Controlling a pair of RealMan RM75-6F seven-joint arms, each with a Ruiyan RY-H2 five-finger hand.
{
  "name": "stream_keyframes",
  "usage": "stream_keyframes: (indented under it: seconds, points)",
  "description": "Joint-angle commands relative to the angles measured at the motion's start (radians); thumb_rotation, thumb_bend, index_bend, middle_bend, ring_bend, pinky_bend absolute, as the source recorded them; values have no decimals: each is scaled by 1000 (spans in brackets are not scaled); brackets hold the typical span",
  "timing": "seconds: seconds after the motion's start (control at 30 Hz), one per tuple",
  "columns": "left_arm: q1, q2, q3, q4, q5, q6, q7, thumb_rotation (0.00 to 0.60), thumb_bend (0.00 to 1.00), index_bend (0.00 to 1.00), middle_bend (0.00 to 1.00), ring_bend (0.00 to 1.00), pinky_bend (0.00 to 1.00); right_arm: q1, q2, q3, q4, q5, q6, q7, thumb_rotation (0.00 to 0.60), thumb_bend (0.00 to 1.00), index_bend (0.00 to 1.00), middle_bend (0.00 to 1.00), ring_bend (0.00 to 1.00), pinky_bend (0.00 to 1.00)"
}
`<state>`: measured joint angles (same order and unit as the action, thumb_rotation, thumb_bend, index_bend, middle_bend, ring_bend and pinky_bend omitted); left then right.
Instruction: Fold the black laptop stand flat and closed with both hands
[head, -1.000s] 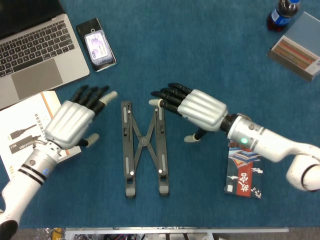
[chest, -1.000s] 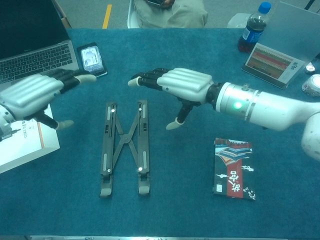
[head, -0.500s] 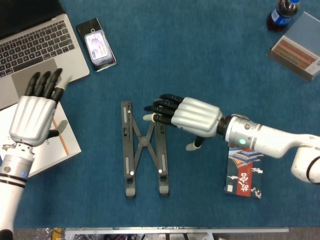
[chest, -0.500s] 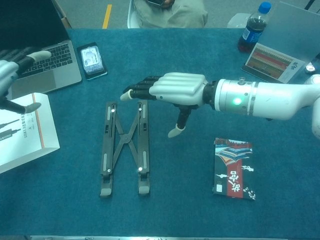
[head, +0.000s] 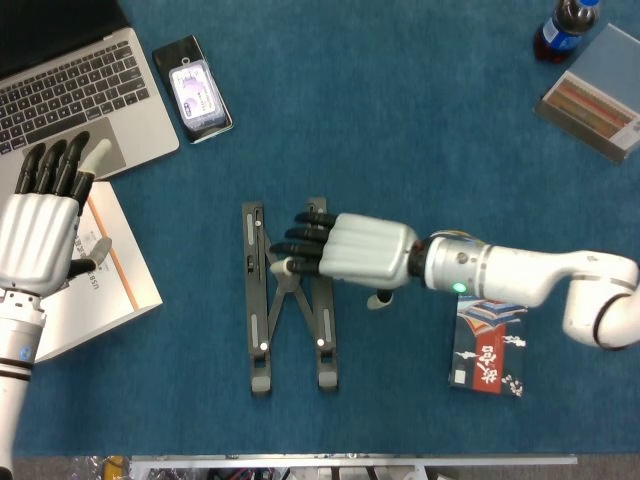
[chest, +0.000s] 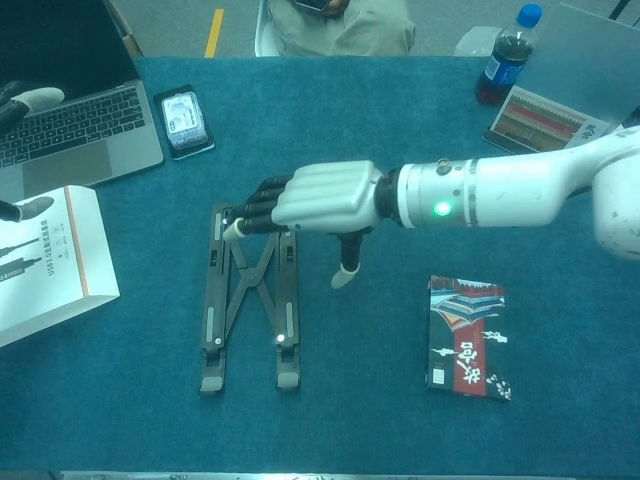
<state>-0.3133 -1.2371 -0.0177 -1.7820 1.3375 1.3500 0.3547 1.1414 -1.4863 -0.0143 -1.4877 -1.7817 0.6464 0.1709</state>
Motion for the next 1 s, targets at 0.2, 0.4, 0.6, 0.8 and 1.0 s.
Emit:
stream_keyframes:
  seconds: [0.2,0.4,0.6,0.8,1.0]
  points:
    - [10,6,-13,6,0,0,-25,600,246,0,0,0,0,62,-87,-12,86,-47,-16,-59,600,0,0,0,0,0]
    - [17,14,-19,16,-2,-5,-52,600,246,0,0,0,0,93,-145,-26,139,-63,-20,-84,600,0,0,0,0,0]
    - [23,16,-24,24,-3,-13,-86,600,246,0,0,0,0,122,-173,-39,170,-63,-29,-80,600,0,0,0,0,0]
    - [28,19,-27,26,2,-16,-104,600,246,0,0,0,0,143,-183,-51,183,-55,-40,-74,600,0,0,0,0,0]
    - [34,17,-29,28,5,-15,-114,600,246,0,0,0,0,166,-203,-56,202,-45,-57,-71,600,0,0,0,0,0]
